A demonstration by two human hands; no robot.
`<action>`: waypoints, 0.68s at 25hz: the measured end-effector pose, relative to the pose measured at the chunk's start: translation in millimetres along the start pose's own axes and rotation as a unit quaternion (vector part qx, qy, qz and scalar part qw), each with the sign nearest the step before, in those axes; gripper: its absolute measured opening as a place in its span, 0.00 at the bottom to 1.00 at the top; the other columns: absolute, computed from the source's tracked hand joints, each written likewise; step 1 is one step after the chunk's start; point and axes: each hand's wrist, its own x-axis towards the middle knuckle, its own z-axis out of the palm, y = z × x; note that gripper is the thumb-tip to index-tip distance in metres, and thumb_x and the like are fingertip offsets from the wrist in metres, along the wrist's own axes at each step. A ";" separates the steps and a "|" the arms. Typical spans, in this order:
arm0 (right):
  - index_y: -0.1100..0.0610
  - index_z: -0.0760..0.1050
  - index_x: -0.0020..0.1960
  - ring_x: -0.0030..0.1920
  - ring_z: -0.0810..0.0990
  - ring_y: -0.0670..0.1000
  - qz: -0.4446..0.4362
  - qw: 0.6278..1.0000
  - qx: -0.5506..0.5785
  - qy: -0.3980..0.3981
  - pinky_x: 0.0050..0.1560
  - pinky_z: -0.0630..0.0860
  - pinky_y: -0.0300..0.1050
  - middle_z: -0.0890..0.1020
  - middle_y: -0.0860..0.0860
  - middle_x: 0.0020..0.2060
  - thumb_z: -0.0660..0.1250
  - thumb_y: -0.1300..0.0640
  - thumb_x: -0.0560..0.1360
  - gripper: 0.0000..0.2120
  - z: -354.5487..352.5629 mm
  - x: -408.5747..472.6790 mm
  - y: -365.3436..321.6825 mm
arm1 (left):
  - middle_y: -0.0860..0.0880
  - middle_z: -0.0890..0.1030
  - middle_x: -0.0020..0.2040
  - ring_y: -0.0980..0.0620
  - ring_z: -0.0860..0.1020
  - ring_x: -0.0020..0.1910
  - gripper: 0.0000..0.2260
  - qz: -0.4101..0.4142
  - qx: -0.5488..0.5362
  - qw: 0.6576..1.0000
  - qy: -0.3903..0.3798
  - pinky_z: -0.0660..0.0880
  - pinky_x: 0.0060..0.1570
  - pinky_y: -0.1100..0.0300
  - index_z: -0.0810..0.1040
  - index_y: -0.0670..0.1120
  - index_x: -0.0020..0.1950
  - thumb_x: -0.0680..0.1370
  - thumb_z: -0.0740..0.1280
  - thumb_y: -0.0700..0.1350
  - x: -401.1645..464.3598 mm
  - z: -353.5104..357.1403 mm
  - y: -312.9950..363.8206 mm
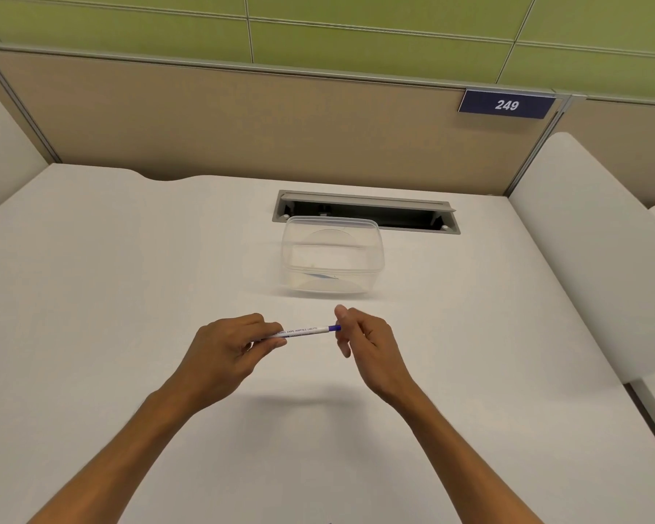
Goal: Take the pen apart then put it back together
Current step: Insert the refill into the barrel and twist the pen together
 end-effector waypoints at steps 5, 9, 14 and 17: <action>0.48 0.77 0.46 0.27 0.63 0.54 -0.053 0.998 -0.027 0.035 0.30 0.62 0.41 0.80 0.50 0.36 0.71 0.48 0.75 0.05 -9.3 -2.6 -0.1 | 0.57 0.73 0.34 0.57 0.69 0.31 0.09 -0.008 -0.019 1.000 0.007 0.67 0.31 0.59 0.80 0.56 0.47 0.77 0.62 0.58 1.4 -0.9 -1.9; 0.47 0.80 0.45 0.26 0.59 0.46 -0.083 0.995 -0.053 -0.002 0.30 0.60 0.40 0.82 0.47 0.40 0.72 0.53 0.76 0.02 -12.7 -4.3 -2.4 | 0.57 0.73 0.34 0.57 0.70 0.31 0.10 -0.012 -0.036 0.999 0.004 0.67 0.32 0.59 0.81 0.55 0.47 0.76 0.63 0.58 1.5 -1.7 -1.9; 0.52 0.75 0.40 0.29 0.62 0.51 -0.060 0.996 -0.055 -0.031 0.31 0.60 0.40 0.74 0.47 0.31 0.66 0.50 0.79 0.10 -8.0 -3.3 1.1 | 0.55 0.72 0.33 0.55 0.69 0.31 0.10 -0.011 -0.046 0.999 0.010 0.67 0.32 0.56 0.81 0.55 0.47 0.77 0.63 0.57 1.5 -3.3 -0.7; 0.58 0.68 0.40 0.29 0.61 0.48 -0.064 0.995 -0.058 -0.044 0.30 0.60 0.37 0.72 0.51 0.30 0.60 0.51 0.82 0.15 -4.1 -4.4 -2.0 | 0.55 0.72 0.33 0.55 0.69 0.30 0.09 -0.004 -0.042 0.999 0.012 0.66 0.31 0.57 0.81 0.55 0.48 0.77 0.63 0.57 2.9 -4.7 1.4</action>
